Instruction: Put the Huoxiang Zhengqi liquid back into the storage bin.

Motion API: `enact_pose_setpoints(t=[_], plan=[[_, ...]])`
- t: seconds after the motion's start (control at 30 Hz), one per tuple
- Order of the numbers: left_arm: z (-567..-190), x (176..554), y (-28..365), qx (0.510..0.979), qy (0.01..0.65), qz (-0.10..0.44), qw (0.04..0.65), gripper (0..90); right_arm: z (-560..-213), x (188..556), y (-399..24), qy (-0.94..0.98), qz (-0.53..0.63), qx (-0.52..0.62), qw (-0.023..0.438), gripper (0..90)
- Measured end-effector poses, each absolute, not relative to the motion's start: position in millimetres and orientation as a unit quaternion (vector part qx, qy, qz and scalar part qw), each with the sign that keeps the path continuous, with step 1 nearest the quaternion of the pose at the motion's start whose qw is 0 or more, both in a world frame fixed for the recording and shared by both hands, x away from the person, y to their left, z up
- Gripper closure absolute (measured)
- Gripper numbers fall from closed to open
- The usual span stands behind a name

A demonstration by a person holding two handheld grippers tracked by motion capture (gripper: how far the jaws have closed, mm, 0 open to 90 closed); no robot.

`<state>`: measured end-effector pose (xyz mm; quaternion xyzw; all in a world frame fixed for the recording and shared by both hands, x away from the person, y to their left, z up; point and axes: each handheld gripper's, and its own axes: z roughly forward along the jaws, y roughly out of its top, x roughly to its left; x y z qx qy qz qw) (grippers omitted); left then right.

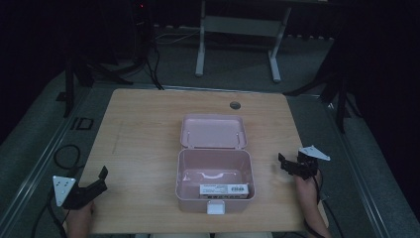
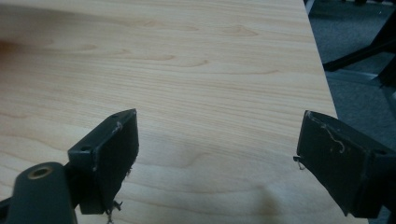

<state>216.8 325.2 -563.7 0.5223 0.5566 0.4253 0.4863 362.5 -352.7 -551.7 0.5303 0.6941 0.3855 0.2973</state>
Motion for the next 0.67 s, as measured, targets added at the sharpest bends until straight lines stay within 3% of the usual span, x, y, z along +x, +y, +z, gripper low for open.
enact_pose_setpoints(t=[0.67], plan=[[-563.7, 216.8, 325.2, 0.522, 0.556, 0.425, 0.487, 3.0, -552.6, 360.5, -364.8, 0.67, 0.402, 0.553, 0.289, 12.9]])
